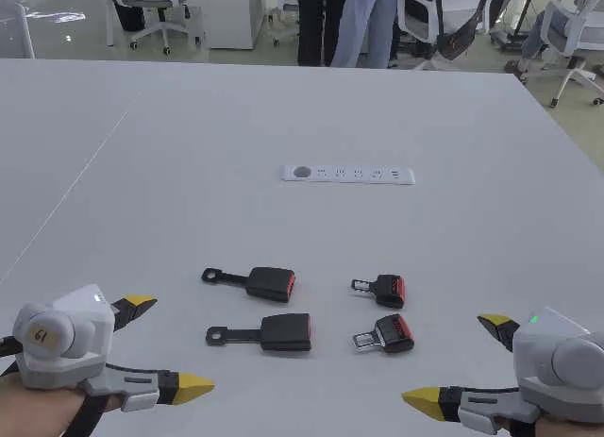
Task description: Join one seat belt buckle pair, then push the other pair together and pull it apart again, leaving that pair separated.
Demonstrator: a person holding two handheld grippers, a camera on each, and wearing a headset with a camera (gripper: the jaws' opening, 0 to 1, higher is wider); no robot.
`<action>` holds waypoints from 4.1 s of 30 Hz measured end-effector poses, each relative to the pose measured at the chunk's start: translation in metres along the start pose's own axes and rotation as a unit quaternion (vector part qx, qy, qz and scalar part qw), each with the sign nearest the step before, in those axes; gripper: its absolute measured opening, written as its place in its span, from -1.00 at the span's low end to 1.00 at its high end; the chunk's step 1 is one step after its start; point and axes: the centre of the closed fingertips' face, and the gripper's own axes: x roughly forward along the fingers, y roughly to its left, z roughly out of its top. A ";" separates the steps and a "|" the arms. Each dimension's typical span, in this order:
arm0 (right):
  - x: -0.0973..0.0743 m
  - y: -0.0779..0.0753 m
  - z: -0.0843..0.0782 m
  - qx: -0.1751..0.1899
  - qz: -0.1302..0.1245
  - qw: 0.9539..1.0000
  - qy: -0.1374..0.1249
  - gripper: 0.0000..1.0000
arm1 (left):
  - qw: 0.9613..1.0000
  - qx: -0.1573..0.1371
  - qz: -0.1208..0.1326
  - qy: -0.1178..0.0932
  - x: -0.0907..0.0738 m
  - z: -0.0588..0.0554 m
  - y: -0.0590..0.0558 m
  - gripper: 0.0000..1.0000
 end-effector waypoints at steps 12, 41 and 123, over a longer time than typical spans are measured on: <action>-0.001 -0.004 0.004 0.006 -0.003 1.000 -0.002 0.96 | 1.000 0.004 -0.001 0.002 0.001 0.001 -0.002 0.95; -0.001 -0.003 0.000 0.010 -0.006 1.000 0.007 0.91 | 1.000 0.004 0.004 0.011 0.000 -0.003 0.000 0.89; 0.020 -0.004 0.008 -0.166 0.060 0.982 0.064 0.21 | 0.988 0.089 -0.055 0.114 0.021 -0.005 -0.013 0.59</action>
